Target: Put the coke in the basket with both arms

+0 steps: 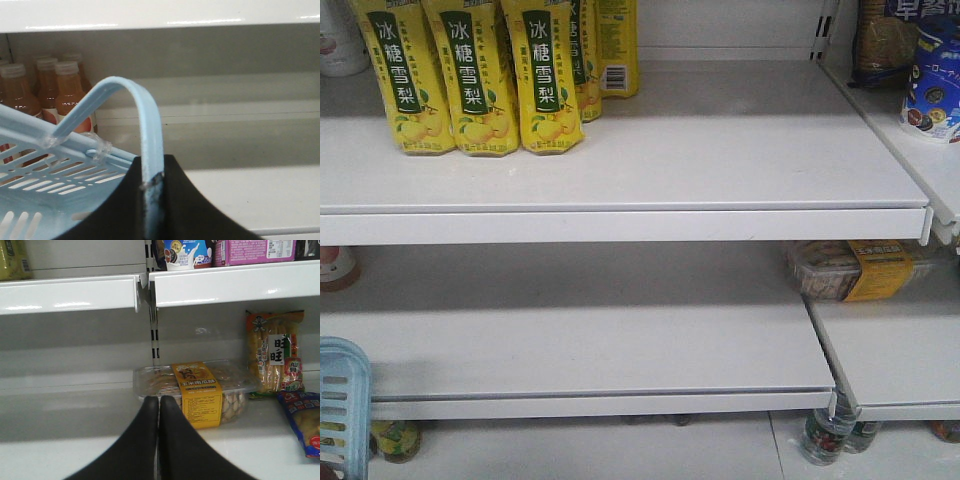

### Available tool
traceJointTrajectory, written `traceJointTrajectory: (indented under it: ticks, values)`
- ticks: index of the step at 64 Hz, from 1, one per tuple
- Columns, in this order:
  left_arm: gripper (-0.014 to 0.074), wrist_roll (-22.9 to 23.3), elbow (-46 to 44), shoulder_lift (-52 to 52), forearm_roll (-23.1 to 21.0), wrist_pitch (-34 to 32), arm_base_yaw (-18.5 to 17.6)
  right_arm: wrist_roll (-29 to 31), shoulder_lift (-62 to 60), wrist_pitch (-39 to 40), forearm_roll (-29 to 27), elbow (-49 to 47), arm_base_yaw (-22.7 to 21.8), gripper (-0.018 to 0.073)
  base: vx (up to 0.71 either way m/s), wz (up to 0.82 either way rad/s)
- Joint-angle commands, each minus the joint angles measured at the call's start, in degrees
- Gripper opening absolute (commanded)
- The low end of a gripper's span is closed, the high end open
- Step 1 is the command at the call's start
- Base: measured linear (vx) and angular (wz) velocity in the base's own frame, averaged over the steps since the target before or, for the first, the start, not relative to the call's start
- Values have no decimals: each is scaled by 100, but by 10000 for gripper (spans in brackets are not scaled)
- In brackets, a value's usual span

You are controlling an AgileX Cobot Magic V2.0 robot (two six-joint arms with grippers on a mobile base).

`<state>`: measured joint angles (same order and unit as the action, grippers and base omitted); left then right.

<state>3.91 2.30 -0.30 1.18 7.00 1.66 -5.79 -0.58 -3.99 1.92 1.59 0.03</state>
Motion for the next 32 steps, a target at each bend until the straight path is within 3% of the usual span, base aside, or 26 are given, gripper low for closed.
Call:
traceJointTrajectory:
  ticks: [1,32]
  values:
    - [-6,-131,-43,-122,175,-929,-27,-15,-110,486,44,68,9,-10,0,0]
    - [-6,-131,-43,-122,175,-929,-27,-15,-105,486,38,62,9,-10,0,0]
